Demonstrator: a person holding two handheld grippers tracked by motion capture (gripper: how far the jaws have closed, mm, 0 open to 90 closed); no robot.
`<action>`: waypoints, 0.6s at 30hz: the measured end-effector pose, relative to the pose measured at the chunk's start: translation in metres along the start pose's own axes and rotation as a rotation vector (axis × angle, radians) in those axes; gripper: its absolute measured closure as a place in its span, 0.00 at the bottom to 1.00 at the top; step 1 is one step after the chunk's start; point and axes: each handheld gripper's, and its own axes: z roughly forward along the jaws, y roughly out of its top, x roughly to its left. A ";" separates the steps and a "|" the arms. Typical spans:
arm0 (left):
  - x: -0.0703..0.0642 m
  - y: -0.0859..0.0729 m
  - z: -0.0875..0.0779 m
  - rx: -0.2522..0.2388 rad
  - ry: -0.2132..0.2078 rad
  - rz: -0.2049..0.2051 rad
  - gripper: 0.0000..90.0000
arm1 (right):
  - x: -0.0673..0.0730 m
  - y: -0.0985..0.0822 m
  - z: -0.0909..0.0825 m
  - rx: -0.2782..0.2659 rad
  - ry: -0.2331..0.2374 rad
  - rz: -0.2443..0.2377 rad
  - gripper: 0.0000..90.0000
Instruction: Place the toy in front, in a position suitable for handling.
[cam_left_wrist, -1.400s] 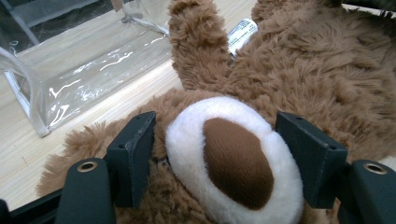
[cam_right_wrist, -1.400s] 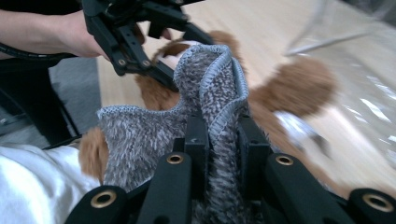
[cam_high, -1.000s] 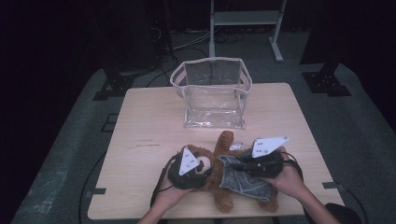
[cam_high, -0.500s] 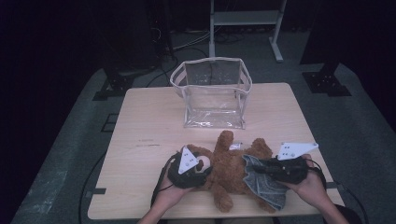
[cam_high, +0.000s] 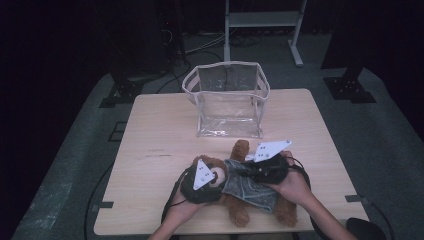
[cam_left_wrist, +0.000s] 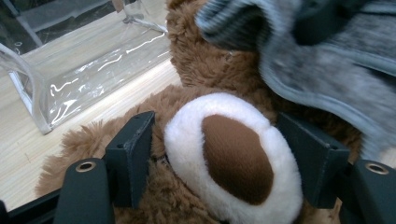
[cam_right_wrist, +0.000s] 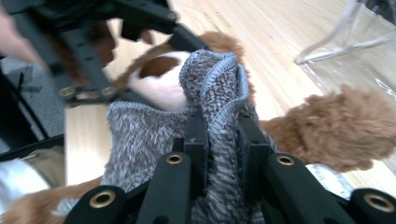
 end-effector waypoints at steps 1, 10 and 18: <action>0.000 0.000 0.000 0.000 0.000 0.000 0.33 | 0.000 0.000 0.000 0.000 0.000 0.000 0.85; -0.002 0.000 -0.001 -0.003 -0.005 0.003 0.33 | -0.026 -0.024 -0.023 -0.015 -0.091 0.090 0.85; -0.003 -0.001 0.000 -0.007 0.004 0.020 0.33 | -0.025 -0.018 -0.023 -0.026 -0.075 0.107 0.85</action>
